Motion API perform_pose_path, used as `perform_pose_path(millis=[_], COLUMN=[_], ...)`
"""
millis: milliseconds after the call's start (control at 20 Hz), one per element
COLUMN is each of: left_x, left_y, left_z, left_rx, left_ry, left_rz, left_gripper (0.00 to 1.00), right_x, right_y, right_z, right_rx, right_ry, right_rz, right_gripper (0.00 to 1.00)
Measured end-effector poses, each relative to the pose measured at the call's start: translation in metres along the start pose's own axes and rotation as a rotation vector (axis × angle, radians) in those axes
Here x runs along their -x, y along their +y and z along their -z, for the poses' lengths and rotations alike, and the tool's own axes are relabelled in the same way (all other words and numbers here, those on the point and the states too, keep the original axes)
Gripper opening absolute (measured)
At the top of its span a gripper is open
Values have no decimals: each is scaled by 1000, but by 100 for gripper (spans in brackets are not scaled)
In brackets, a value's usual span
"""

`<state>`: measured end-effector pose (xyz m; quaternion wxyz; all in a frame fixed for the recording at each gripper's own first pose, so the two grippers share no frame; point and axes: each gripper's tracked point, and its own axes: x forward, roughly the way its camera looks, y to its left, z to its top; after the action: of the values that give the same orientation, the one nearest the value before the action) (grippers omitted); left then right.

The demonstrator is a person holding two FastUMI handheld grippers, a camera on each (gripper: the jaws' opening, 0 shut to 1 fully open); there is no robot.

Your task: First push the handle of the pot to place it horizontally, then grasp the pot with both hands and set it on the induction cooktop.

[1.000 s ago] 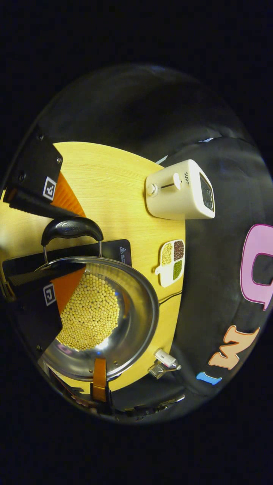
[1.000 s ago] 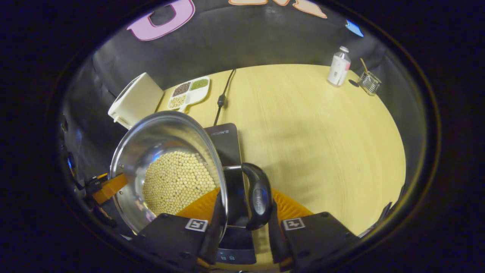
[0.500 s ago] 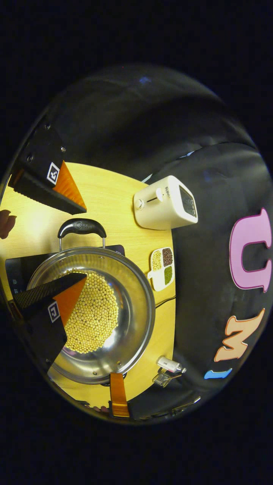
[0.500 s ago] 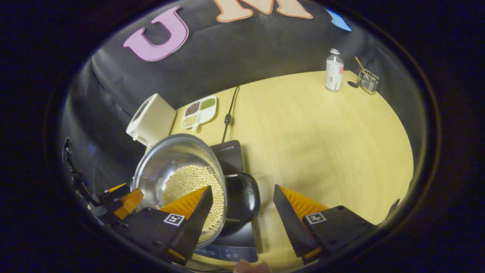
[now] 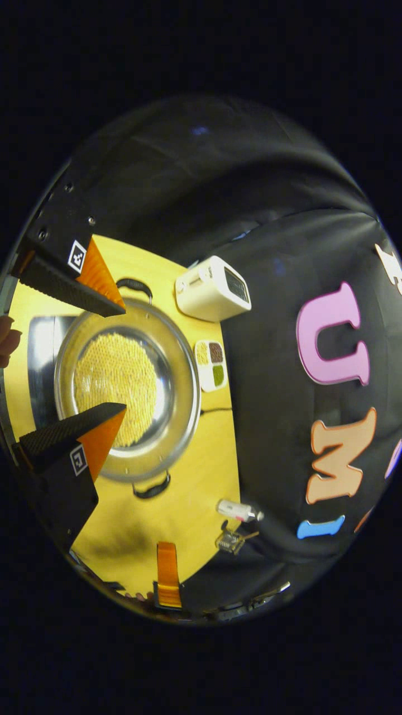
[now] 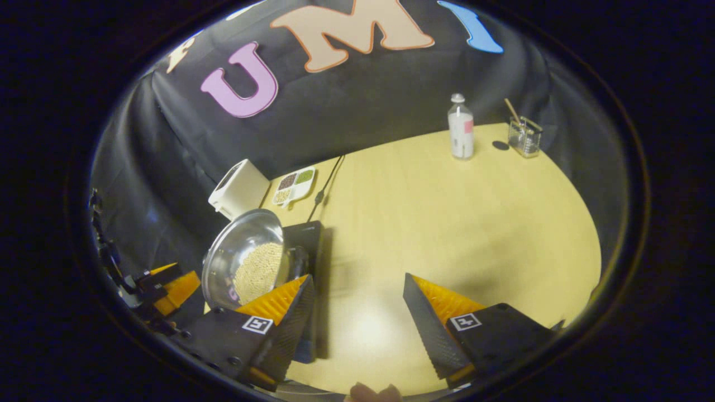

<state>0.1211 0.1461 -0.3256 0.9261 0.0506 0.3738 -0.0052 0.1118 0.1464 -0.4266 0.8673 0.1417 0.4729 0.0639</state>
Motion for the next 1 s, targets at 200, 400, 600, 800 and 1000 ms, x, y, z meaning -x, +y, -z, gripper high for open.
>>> perform_pose_path(millis=[200,400,600,800,1000], left_x=[32,67,102,155,214], left_y=[-75,-128,-133,-103,-87], left_z=[17,1,-45,-91,-116], left_rx=[-2,0,3,44,72], left_ry=[4,-61,-203,-363,-530], left_rz=[22,86,92,47,9], left_gripper=[98,98,98,98,96], right_x=[27,64,112,178,255], right_y=[-38,-50,-51,-32,-10], right_z=[20,4,-31,-64,-87], right_rx=[42,78,110,137,166], right_ry=[-2,-103,-232,-385,-553], right_rz=[-9,-11,5,11,16], right_gripper=[94,93,99,98,94])
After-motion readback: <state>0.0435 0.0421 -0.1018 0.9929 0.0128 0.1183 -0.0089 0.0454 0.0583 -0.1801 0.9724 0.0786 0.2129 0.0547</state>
